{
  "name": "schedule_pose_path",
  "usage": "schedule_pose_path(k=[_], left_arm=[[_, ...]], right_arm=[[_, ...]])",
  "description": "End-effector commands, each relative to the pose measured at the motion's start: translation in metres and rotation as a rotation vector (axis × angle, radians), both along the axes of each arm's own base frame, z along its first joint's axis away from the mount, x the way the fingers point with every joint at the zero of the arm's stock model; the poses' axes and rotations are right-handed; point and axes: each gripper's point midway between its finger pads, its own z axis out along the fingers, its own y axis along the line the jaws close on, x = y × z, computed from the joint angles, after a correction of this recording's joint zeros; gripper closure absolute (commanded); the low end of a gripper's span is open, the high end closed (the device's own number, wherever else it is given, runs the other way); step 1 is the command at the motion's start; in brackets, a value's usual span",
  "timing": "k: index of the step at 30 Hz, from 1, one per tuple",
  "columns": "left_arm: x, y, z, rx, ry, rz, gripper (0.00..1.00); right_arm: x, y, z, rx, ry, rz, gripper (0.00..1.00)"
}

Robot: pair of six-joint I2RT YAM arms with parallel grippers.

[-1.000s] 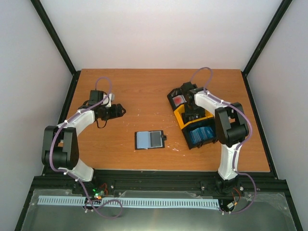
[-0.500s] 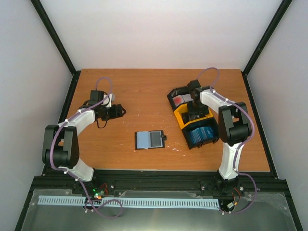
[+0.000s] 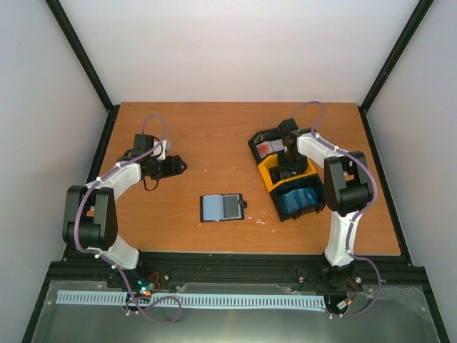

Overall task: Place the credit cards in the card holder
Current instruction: Pick up the credit card from the storage box.

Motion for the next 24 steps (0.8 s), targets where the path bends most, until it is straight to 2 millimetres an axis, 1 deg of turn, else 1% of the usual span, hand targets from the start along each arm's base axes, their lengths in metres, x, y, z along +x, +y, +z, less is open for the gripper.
schedule_pose_path(k=[1, 5, 9, 11, 13, 17, 24], left_arm=[[0.009, -0.001, 0.014, -0.001, -0.044, -0.021, 0.22], [0.008, -0.001, 0.014, -0.001, -0.042, -0.019, 0.22], [0.008, -0.001, 0.013, 0.001, -0.042, -0.022, 0.22], [0.009, 0.0, 0.014, 0.002, -0.044, -0.019, 0.22], [0.009, 0.0, 0.014, 0.002, -0.043, -0.019, 0.22], [0.009, 0.0, 0.014, 0.003, -0.044, -0.021, 0.22], [0.009, 0.0, 0.013, 0.003, -0.042, -0.02, 0.22]], right_arm=[[-0.001, -0.011, 0.008, -0.044, -0.011, -0.026, 0.45], [0.004, -0.008, 0.018, -0.024, -0.041, -0.025, 0.46], [0.01, -0.003, 0.028, 0.011, -0.074, -0.022, 0.4], [0.013, -0.003, 0.031, 0.011, -0.087, -0.03, 0.39], [0.016, -0.008, 0.034, -0.011, -0.101, -0.052, 0.41], [0.019, -0.015, 0.032, -0.048, -0.109, -0.074, 0.47], [0.023, -0.013, 0.024, -0.05, -0.103, -0.071, 0.51]])
